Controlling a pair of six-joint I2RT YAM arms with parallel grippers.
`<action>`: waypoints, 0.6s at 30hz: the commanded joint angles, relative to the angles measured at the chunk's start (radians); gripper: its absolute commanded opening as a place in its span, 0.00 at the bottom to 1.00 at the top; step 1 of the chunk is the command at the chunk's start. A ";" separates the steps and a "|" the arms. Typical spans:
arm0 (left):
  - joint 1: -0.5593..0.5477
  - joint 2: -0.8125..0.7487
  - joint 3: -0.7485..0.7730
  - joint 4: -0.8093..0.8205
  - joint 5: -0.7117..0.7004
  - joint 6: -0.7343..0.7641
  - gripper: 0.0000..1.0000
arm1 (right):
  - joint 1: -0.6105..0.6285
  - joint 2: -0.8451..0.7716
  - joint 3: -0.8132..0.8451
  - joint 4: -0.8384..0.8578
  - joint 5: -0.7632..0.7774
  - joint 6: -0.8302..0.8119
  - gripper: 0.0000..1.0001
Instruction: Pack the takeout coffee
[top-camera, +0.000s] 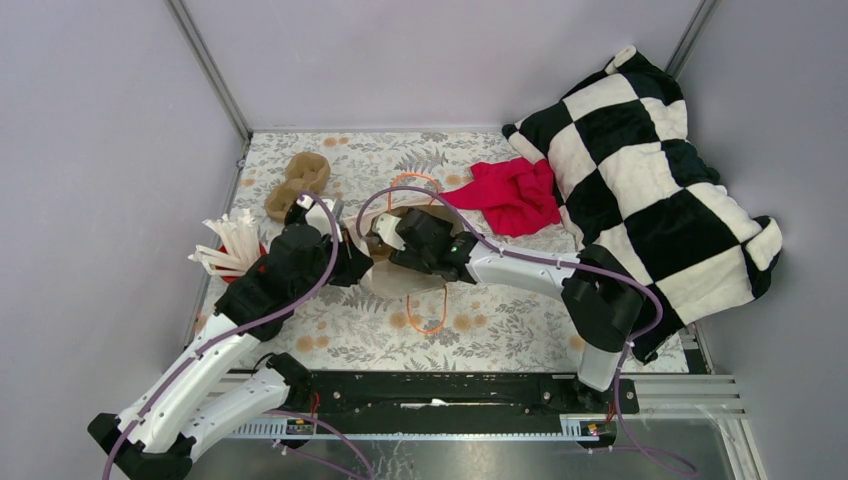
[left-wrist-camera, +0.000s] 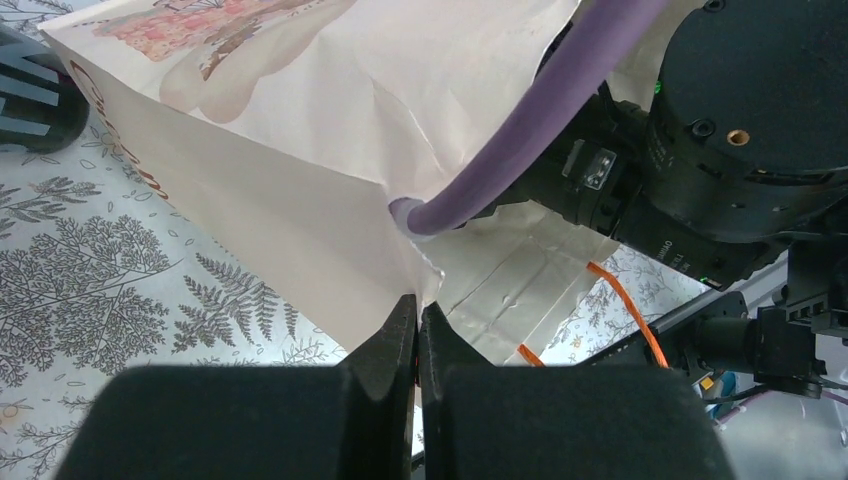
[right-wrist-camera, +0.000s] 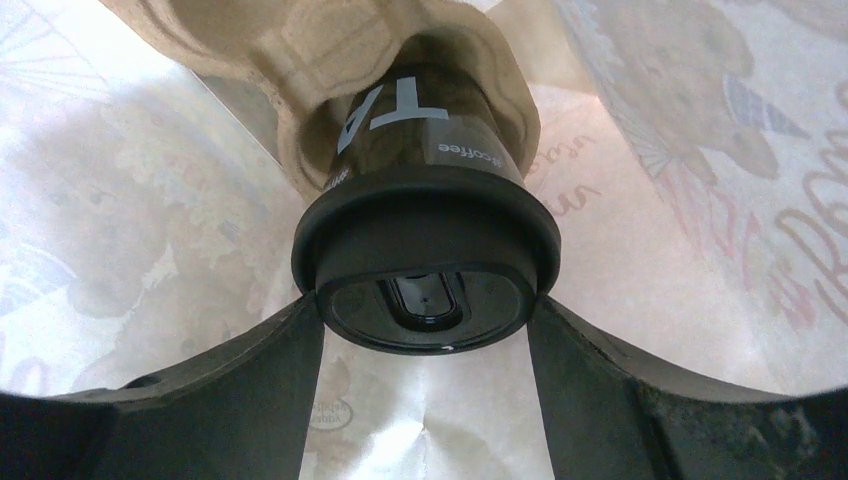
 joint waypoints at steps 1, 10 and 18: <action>-0.007 0.008 0.028 0.007 0.048 -0.014 0.03 | -0.004 -0.069 -0.045 -0.020 0.042 0.052 0.57; -0.007 0.011 0.014 0.020 0.030 -0.021 0.03 | -0.003 -0.184 -0.090 -0.084 0.037 0.086 1.00; -0.007 0.028 0.041 0.000 0.020 -0.021 0.03 | 0.006 -0.256 -0.049 -0.215 0.000 0.113 1.00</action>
